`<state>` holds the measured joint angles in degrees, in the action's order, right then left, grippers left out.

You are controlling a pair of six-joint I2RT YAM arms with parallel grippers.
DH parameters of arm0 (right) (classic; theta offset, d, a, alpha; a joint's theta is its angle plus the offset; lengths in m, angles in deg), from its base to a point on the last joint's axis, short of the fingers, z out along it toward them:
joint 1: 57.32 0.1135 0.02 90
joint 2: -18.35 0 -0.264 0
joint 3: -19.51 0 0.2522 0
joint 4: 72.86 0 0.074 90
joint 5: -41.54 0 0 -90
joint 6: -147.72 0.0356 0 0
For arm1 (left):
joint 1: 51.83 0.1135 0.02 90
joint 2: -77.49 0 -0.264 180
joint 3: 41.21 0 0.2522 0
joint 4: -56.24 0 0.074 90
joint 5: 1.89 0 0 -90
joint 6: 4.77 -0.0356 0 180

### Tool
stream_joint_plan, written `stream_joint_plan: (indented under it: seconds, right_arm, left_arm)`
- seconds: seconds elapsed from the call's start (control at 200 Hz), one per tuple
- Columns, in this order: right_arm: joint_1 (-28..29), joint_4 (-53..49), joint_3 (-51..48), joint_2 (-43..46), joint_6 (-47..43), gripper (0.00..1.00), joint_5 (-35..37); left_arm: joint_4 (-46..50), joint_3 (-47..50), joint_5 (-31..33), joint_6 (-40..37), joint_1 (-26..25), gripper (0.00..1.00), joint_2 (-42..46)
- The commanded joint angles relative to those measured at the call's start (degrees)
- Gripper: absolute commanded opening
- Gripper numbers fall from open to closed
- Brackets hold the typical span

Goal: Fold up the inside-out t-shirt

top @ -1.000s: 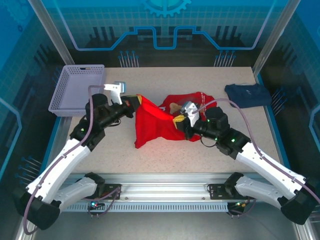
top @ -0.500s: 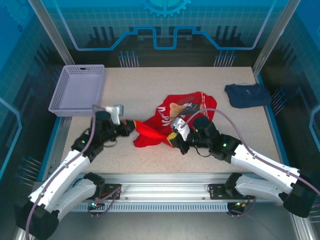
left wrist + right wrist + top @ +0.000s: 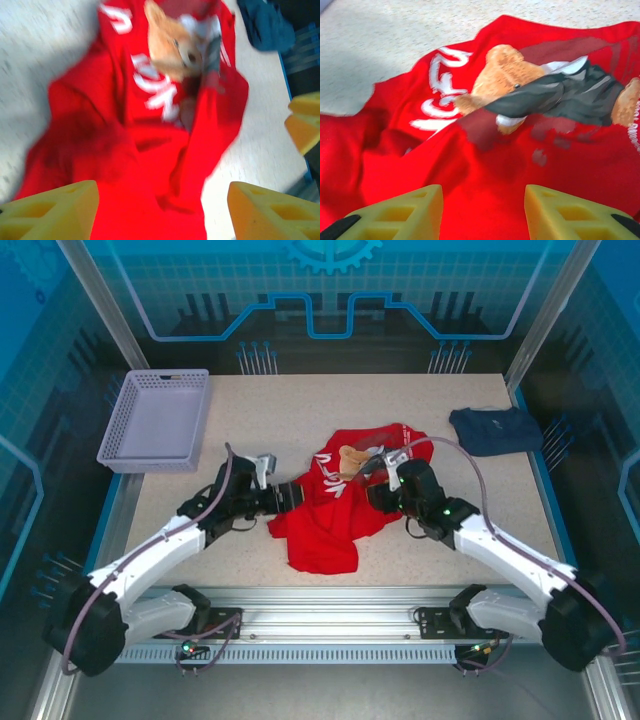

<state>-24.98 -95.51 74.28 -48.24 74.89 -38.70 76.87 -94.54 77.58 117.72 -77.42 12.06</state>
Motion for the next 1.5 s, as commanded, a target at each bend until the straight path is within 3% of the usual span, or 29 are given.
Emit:
stream_joint_plan:
  seconds: [0.0,0.085,0.27,0.535,0.725,0.875,0.975,1.131,1.321,1.496]
  right_arm:
    - [-3.7,5.95,8.37,-9.78,1.96,0.47,1.95]
    - [-6.36,3.07,16.93,-18.8,1.28,0.49,1.3]
    - [-9.34,-8.12,36.04,-39.32,-1.22,0.55,-0.44]
    - [-12.53,-20.9,55.33,-57.97,-2.68,0.66,-2.05]
    - [-12.07,-23.46,60.3,-64.54,-1.6,0.66,-7.83]
    - [-11.92,-23.87,62.96,-68.71,-0.31,0.51,-10.93]
    - [-12.34,-24.07,65.4,-70.32,-0.21,0.25,-12.46]
    - [-13.08,-20.38,65.06,-66.98,-0.87,0.0,-12.97]
    - [-13.61,-15.4,64.23,-55.06,-3.08,0.0,-13.2]
    - [-13.86,-11.4,61.1,-42.78,-4.22,0.0,-14.3]
  left_arm:
    - [-5.64,-5.77,7.98,-3.24,2.75,0.72,-8.81]
    - [-3.18,-13.71,8.4,-5.08,4.41,0.73,-19.34]
    - [-0.28,-28.59,1.36,-6.56,4.76,0.73,-38.91]
    - [2.65,-41.16,-4.17,-7.61,2.33,0.71,-54.09]
    - [0.34,-39.24,-5.67,-4.45,1.85,0.5,-56.72]
    - [-3.08,-36.39,-7.38,-3.13,1.88,0.31,-56.32]
    - [-5.17,-35.82,-7.66,-3.2,2.03,0.18,-55.54]
    - [-7.81,-35.84,-6.87,-3.57,3.65,0.03,-51.78]
    - [-9.49,-36.55,-3.94,-6.18,6.92,0.0,-41.91]
    - [-8.63,-37.29,1.46,-13.24,6.97,0.0,-29.04]
